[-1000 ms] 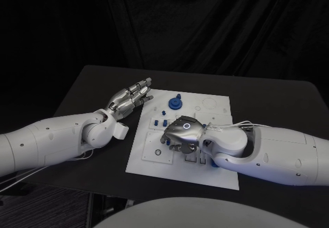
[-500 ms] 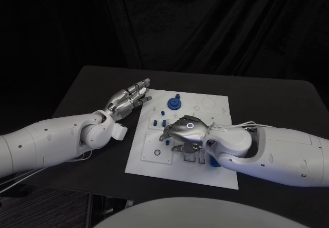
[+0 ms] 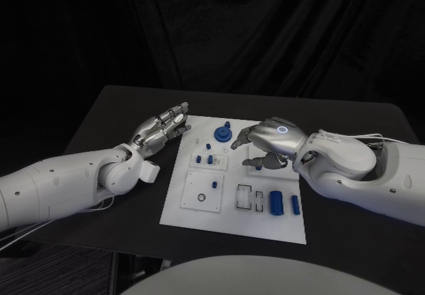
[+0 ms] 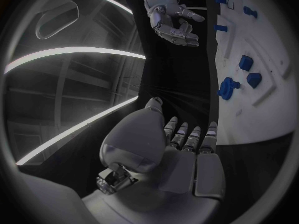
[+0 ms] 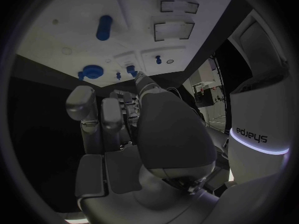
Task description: Assemble the parts on the task board
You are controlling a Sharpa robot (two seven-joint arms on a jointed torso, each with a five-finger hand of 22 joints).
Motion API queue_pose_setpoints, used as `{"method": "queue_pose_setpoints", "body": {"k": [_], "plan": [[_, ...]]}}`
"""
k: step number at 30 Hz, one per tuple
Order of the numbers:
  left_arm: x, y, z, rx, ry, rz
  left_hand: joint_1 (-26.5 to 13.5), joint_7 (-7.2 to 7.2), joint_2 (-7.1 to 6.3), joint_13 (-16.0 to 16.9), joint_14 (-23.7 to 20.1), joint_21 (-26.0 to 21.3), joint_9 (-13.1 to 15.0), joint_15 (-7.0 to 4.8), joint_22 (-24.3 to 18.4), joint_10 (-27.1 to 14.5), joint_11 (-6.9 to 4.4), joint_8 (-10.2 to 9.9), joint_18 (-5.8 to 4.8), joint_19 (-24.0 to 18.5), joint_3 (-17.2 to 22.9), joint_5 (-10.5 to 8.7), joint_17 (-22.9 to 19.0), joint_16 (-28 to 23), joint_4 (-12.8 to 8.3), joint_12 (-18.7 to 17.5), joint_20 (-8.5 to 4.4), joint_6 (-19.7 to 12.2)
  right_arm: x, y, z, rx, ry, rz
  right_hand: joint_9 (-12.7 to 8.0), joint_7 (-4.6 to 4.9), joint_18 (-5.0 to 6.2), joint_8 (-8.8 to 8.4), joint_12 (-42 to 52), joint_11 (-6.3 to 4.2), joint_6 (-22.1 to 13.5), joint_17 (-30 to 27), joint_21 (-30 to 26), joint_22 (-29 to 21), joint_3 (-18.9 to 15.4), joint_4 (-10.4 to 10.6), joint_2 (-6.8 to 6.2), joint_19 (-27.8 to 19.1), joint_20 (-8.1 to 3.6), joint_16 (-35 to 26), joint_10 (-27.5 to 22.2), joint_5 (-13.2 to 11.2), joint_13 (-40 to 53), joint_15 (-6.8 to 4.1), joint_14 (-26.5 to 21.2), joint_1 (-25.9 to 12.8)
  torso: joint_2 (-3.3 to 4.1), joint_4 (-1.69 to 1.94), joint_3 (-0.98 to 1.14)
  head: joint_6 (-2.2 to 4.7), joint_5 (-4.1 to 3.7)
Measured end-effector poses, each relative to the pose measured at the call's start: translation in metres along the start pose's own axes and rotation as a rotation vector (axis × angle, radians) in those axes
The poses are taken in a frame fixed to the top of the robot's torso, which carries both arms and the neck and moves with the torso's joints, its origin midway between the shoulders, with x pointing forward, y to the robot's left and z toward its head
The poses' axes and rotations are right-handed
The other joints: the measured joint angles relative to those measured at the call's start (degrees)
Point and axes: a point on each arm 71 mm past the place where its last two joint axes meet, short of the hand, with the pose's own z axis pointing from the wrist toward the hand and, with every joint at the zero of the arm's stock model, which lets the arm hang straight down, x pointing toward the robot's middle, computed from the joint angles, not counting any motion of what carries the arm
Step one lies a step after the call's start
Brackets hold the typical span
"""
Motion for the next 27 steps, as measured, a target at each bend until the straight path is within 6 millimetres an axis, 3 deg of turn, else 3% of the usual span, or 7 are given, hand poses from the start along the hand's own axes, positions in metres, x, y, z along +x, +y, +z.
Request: {"method": "queue_pose_setpoints", "body": {"k": [6,15,21,23,27], "plan": [[0.001,0.002,-0.001,-0.002,-0.002,-0.001,0.45,0.00,-0.01,0.04,0.00,0.00,0.00,0.00,-1.05,0.00,0.39,0.00,0.00,-0.21,0.03,0.06,0.00,0.00,-0.36,0.22,0.21,0.00,0.003,-0.014,-0.014,0.067,0.038,0.025,-0.44,-0.25,0.00,0.00,0.24,-0.66,1.06,1.85,3.55,0.00,-0.33,0.33,-0.11,1.70,-0.30,1.71,2.70,-1.02,-0.90,-0.22,1.39,-2.36,0.14,0.00,0.02,0.00,-0.01],[-0.001,0.004,-0.004,-0.007,-0.019,0.007,0.45,0.31,-0.01,0.11,0.00,-0.22,0.08,0.00,-1.28,0.20,0.59,0.23,0.00,-0.74,0.03,0.27,0.00,0.00,-0.36,0.48,-0.32,0.31,0.021,-0.034,-0.027,0.164,0.116,0.048,-0.82,-0.32,0.00,0.00,-0.06,-0.68,1.36,1.40,3.66,-0.01,-0.80,0.47,-0.56,1.70,-0.30,1.71,3.51,-2.48,-1.71,-0.41,1.59,-4.16,0.07,0.03,0.12,0.00,-0.04],[-0.001,0.006,-0.006,-0.011,-0.027,0.010,0.45,0.31,-0.01,0.11,0.00,-0.22,0.08,0.00,-1.27,0.20,0.59,0.23,-0.01,-0.74,0.03,0.28,0.00,0.00,-0.36,0.49,-0.32,0.31,0.033,-0.035,-0.029,0.182,0.152,0.062,-1.44,-0.24,0.00,-0.48,-0.07,-0.92,1.44,1.35,3.66,-0.01,-0.80,0.47,-0.39,1.90,-0.09,1.70,5.97,-2.84,-1.96,-0.21,1.79,-4.93,0.03,0.04,0.16,0.00,-0.03],[-0.002,0.007,-0.006,-0.012,-0.028,0.010,0.45,0.31,-0.01,0.11,0.00,-0.22,0.08,0.00,-1.27,0.20,0.59,0.23,-0.01,-0.73,0.03,0.28,0.00,0.00,-0.36,0.48,-0.32,0.31,0.036,-0.034,-0.029,0.182,0.162,0.067,-1.44,0.18,0.00,-0.48,-0.07,-1.08,1.85,1.50,3.94,-0.01,-0.80,0.47,-0.26,1.90,-0.09,1.70,6.79,-2.84,-1.98,-0.21,1.79,-5.05,0.02,0.04,0.18,0.00,-0.09],[-0.002,0.008,-0.007,-0.014,-0.029,0.010,0.44,0.30,-0.01,0.11,0.00,-0.22,0.07,0.00,-1.27,0.21,0.59,0.23,-0.01,-0.74,0.03,0.44,0.00,0.00,-0.35,0.49,-0.32,0.31,0.041,-0.034,-0.027,0.183,0.176,0.070,-1.80,0.61,0.00,-0.48,-0.43,-1.27,2.28,1.56,3.94,-0.01,0.19,-0.53,0.49,2.11,-0.30,1.70,8.06,0.09,-2.40,-0.21,1.79,-4.26,-0.01,0.02,0.17,0.00,-0.36]]}}
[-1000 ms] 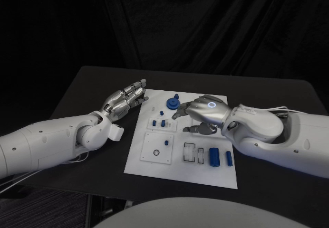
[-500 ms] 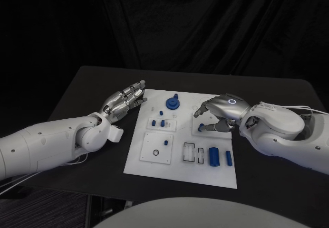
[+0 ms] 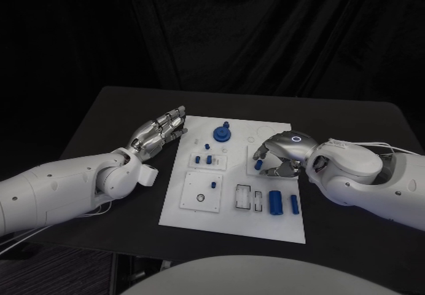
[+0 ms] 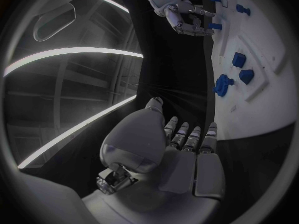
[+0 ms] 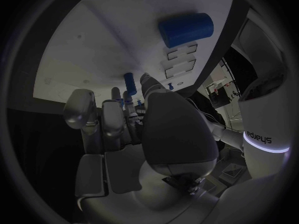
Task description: Assemble the parts on the task board
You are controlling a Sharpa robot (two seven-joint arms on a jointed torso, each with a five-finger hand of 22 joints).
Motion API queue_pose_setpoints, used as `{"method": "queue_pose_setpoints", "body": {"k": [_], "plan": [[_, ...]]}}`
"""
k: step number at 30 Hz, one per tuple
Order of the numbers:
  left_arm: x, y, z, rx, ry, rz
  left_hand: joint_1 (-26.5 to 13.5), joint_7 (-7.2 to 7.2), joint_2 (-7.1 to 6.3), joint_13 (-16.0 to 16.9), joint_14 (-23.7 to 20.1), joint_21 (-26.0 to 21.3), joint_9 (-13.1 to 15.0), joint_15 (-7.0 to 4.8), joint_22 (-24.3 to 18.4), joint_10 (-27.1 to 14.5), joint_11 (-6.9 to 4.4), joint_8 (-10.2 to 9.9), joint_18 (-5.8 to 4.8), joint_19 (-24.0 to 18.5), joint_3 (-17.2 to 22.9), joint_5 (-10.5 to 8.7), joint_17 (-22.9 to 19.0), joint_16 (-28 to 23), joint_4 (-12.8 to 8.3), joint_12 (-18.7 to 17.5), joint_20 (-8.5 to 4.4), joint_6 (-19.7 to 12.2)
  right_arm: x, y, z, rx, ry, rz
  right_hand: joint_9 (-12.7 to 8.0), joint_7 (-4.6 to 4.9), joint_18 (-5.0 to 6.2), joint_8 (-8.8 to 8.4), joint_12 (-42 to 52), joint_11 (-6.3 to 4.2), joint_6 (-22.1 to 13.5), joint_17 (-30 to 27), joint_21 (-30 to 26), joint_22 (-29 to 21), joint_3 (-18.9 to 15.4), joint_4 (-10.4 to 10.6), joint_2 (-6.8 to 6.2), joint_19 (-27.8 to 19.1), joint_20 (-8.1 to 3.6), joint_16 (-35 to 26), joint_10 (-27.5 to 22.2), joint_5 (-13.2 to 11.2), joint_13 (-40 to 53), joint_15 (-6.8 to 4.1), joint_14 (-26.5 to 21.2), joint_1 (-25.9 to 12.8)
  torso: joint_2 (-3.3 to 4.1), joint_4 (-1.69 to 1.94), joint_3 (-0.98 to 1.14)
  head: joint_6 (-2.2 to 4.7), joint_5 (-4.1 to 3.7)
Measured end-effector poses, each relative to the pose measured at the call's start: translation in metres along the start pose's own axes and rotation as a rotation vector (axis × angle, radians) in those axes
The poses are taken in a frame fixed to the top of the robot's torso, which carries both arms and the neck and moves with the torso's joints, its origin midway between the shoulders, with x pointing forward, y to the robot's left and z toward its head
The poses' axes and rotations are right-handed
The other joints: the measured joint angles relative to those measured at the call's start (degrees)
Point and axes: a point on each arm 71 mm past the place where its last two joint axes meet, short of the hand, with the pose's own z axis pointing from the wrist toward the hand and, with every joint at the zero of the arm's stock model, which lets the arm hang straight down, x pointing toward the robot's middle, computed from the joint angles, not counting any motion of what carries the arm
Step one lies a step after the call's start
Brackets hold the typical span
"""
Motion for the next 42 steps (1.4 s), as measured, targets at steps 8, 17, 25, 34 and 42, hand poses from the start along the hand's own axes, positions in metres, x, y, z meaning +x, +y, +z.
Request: {"method": "queue_pose_setpoints", "body": {"k": [8,17,25,34,42], "plan": [[-0.001,0.001,0.000,-0.002,-0.002,0.001,0.00,0.00,0.00,-0.01,0.00,0.00,-0.01,0.00,0.00,0.00,0.00,0.00,0.00,0.00,0.16,0.06,0.00,0.00,-0.16,0.00,0.00,0.00,0.005,-0.002,0.004,0.005,0.013,0.000,-0.50,0.59,0.00,0.00,-0.88,-0.37,0.99,-0.10,0.35,0.00,2.09,-2.09,1.03,0.00,0.00,0.00,3.88,5.80,-0.55,-0.03,0.03,2.89,0.00,-0.02,0.01,0.00,0.16],[0.000,0.002,0.000,-0.004,-0.001,-0.001,0.19,0.00,0.19,-0.01,0.00,0.00,-0.01,0.00,0.00,0.00,0.00,0.00,0.00,0.00,0.31,0.53,0.00,0.00,-0.64,0.00,0.00,0.00,0.006,0.001,0.006,-0.008,0.002,0.005,0.35,0.80,-0.01,1.97,-1.19,-1.54,5.53,0.04,1.61,-0.01,5.20,-2.34,1.43,0.71,-0.71,0.27,10.60,5.80,-0.90,-0.83,0.83,4.16,0.01,-0.04,0.01,0.00,0.35],[-0.001,0.003,0.000,-0.005,-0.002,0.000,0.45,0.00,0.44,-0.01,0.00,0.00,-0.02,0.00,0.00,0.00,0.00,-0.01,0.00,0.00,0.47,1.04,0.00,0.00,-1.12,0.00,0.00,0.00,0.004,0.003,0.007,-0.022,-0.018,0.009,0.81,1.16,0.00,2.01,-3.04,-1.86,5.74,0.04,2.00,-0.01,5.27,-1.62,0.54,0.92,-0.92,0.27,12.04,2.16,-1.35,-1.03,1.03,3.27,0.01,-0.04,0.01,0.00,0.55],[-0.001,0.004,0.000,-0.007,-0.003,-0.001,0.97,0.00,0.38,-0.02,0.00,0.00,-0.02,0.00,0.01,0.00,0.00,-0.01,0.00,0.01,0.80,1.39,0.00,0.00,-1.76,0.00,0.00,0.00,0.003,0.006,0.009,-0.034,-0.030,0.012,1.45,1.10,0.00,2.10,-3.33,-1.96,6.29,-0.14,2.00,-0.01,5.60,-1.63,0.08,0.92,-0.92,0.27,13.18,1.62,-1.37,-1.03,1.02,3.53,0.00,-0.04,0.01,0.00,0.58],[-0.001,0.005,0.000,-0.009,-0.002,-0.002,0.97,0.00,0.38,-0.02,0.00,0.00,-0.02,0.00,-0.05,-0.21,0.20,-0.01,0.00,0.00,1.11,1.82,0.00,0.00,-2.38,0.00,0.00,0.00,0.001,0.009,0.006,-0.044,-0.047,0.022,4.24,0.86,-0.01,5.64,-3.66,-2.68,12.29,0.12,2.67,-0.01,6.59,-3.45,0.76,1.31,-1.32,0.27,15.15,4.79,-1.02,-1.64,1.23,5.14,-0.04,-0.04,0.00,0.00,0.80]]}}
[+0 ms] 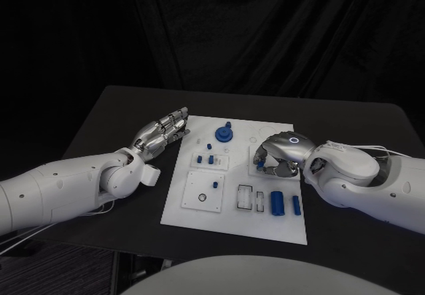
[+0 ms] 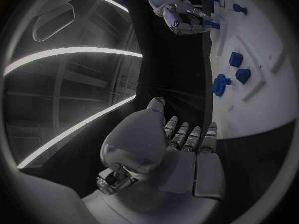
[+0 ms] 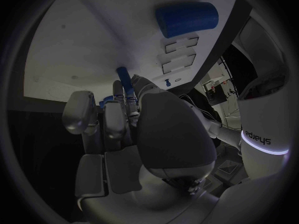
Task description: Assemble the parts on the task board
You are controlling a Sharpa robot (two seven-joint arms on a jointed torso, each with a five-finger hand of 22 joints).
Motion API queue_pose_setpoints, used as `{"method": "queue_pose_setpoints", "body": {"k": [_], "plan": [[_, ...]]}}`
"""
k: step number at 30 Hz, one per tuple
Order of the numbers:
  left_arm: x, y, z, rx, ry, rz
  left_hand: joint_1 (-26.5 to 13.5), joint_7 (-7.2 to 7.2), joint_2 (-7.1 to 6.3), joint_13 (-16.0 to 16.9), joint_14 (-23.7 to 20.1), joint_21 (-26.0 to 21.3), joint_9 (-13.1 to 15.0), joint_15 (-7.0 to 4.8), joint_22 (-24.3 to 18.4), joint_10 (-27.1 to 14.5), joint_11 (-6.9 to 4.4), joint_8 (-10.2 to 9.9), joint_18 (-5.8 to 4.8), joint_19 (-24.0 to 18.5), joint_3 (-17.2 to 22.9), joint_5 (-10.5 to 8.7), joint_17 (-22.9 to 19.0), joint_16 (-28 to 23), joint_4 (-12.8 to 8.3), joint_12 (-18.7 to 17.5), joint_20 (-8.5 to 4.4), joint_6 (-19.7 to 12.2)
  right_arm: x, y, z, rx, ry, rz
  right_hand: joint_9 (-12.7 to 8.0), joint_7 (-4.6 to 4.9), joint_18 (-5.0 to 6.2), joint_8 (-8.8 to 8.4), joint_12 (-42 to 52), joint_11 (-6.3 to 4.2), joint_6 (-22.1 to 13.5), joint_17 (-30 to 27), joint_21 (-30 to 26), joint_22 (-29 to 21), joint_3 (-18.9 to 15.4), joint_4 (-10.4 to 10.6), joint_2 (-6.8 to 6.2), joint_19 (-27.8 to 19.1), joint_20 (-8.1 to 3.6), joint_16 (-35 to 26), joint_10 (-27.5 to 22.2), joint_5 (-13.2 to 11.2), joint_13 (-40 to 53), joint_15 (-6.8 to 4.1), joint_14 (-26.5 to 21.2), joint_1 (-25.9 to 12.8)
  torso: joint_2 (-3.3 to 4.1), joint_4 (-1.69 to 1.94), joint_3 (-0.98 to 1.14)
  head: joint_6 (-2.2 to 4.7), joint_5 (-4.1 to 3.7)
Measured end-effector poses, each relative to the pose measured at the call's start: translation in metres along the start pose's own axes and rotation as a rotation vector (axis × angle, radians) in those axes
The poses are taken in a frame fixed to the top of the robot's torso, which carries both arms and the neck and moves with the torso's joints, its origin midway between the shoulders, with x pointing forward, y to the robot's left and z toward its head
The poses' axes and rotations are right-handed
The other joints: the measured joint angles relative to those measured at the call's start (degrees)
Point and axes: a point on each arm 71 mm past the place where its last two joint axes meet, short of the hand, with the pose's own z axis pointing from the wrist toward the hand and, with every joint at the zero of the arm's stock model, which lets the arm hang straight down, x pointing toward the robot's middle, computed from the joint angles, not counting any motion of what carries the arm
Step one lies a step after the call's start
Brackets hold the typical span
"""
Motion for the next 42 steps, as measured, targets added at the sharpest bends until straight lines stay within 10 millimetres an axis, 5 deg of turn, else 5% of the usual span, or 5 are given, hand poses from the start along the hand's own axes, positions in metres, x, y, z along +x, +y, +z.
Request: {"method": "queue_pose_setpoints", "body": {"k": [8,19,21,33,42], "plan": [[-0.001,0.000,-0.001,-0.002,-0.001,0.000,0.46,0.00,-0.01,0.00,0.00,0.00,0.00,0.00,0.00,0.00,0.00,0.00,0.00,0.00,0.00,0.33,0.00,0.00,-0.31,0.00,0.00,0.00,-0.014,0.021,-0.006,-0.053,-0.053,0.029,0.39,-0.18,0.01,1.73,-0.60,-0.27,1.88,0.49,0.88,0.04,0.29,-1.90,-0.09,0.25,-0.66,0.00,2.19,1.25,0.03,-0.52,0.52,1.29,-0.02,0.00,-0.01,0.00,0.44],[0.001,0.001,0.001,-0.004,0.003,-0.001,0.46,0.20,-0.01,0.00,0.00,0.00,-0.01,0.00,0.00,0.00,0.00,0.00,0.00,0.00,0.17,0.62,0.00,0.00,-0.48,0.00,0.00,0.20,-0.039,0.071,0.007,-0.196,-0.109,0.040,1.15,0.15,0.01,1.54,-1.13,0.18,1.53,0.27,0.88,0.04,0.48,-2.69,0.68,0.32,-0.74,0.00,2.64,-1.49,0.34,-0.71,0.71,2.19,0.02,0.07,-0.10,0.00,1.05],[0.002,0.002,0.002,-0.004,0.004,-0.002,0.46,0.41,-0.01,0.00,0.00,0.00,-0.01,0.00,0.00,0.00,0.00,0.00,0.00,0.00,0.17,0.62,0.00,0.00,-0.47,0.00,0.00,0.00,-0.039,0.080,0.012,-0.223,-0.109,0.042,3.14,0.23,0.00,1.08,-1.46,0.19,0.86,0.19,0.88,0.04,0.48,-2.69,0.83,0.32,-0.74,0.00,2.65,-2.20,0.34,-0.71,0.72,2.33,0.05,0.09,-0.10,0.00,1.11],[0.003,0.002,0.003,-0.005,0.008,-0.004,0.46,0.41,-0.01,-0.01,0.00,0.00,-0.01,0.00,0.00,0.00,0.00,0.00,0.00,0.00,0.16,0.62,0.00,0.00,-0.46,0.00,0.00,0.00,-0.008,0.126,0.040,-0.355,-0.063,0.022,4.37,0.25,0.01,0.26,-2.56,0.19,0.46,-0.20,0.88,0.03,0.48,-2.68,0.86,0.32,-0.74,-0.27,2.66,-5.97,0.46,-0.71,0.71,2.37,0.10,0.13,-0.12,0.00,2.35],[0.005,0.003,0.004,-0.005,0.011,-0.006,0.46,0.41,-0.01,-0.01,0.00,0.00,-0.02,0.00,0.01,0.00,0.00,-0.01,0.00,0.00,0.16,0.62,0.00,0.00,-0.46,0.00,0.00,0.00,0.007,0.140,0.051,-0.406,-0.048,-0.017,4.34,0.24,0.01,0.20,-2.89,0.38,0.44,-0.27,0.65,0.02,0.64,-2.85,1.05,0.32,-0.74,-0.48,2.84,-6.17,0.48,-0.71,0.71,3.01,0.10,0.09,-0.12,0.00,2.88]]}}
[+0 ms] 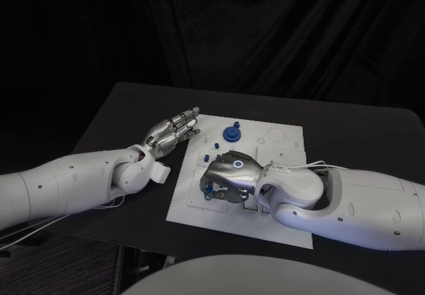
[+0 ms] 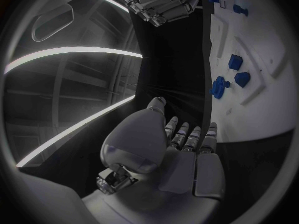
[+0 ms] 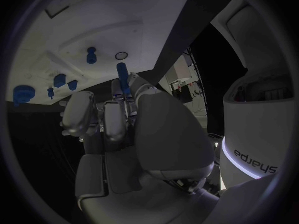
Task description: Assemble the parts on the task board
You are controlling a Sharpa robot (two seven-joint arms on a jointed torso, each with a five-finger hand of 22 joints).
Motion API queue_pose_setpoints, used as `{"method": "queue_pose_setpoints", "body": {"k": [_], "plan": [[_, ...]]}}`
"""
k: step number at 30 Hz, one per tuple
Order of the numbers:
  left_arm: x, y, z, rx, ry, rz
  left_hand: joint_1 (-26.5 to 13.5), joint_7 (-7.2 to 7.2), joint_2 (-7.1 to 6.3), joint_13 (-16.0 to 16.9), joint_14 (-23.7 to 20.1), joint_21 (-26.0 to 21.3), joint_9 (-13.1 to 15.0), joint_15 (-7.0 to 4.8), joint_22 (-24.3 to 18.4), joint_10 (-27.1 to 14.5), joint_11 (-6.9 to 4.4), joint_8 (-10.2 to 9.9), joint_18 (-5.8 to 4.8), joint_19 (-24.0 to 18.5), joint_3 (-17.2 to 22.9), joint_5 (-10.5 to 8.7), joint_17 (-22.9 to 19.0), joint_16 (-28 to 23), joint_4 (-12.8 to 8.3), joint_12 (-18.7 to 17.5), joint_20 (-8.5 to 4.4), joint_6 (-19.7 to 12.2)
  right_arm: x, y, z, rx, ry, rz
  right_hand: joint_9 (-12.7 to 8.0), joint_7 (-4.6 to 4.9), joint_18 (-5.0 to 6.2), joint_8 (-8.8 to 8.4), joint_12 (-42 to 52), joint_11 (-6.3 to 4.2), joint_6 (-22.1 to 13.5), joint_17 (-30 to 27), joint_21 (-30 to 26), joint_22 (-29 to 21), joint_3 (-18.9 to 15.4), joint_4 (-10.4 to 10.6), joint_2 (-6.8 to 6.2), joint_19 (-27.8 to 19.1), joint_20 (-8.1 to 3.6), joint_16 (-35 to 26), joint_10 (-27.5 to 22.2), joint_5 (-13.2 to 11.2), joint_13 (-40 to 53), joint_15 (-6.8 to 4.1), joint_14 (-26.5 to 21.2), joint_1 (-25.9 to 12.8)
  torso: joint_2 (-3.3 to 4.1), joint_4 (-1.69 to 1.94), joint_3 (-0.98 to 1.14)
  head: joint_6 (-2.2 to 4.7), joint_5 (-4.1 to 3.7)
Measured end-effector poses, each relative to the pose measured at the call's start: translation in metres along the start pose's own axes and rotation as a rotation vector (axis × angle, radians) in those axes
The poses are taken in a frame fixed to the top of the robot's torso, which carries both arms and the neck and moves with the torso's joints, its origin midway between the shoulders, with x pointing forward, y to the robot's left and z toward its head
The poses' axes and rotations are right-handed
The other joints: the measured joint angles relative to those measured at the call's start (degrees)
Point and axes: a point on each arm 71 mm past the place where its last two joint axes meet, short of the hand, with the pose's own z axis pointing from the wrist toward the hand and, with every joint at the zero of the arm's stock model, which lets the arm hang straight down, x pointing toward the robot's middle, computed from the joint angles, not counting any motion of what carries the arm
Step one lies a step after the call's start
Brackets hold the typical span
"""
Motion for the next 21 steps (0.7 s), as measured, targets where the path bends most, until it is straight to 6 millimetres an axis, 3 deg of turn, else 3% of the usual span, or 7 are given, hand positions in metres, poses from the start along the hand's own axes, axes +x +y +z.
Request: {"method": "queue_pose_setpoints", "body": {"k": [21], "plan": [[-0.0002,0.0006,0.0014,0.000,0.003,-0.001,0.00,0.00,0.00,0.00,0.00,0.00,-0.01,0.00,-0.06,0.00,0.00,0.00,0.00,0.00,0.00,0.00,0.00,0.00,-0.32,0.00,0.00,0.00,0.0087,0.0036,0.0028,-0.029,0.037,-0.047,-0.03,-0.01,0.00,-0.32,-0.41,0.00,-0.01,-0.31,-0.23,-0.01,0.23,-0.23,-0.24,-0.21,-0.20,-0.23,0.00,-0.21,0.10,-0.10,-0.10,0.23,0.01,-0.08,0.08,0.00,0.26]]}}
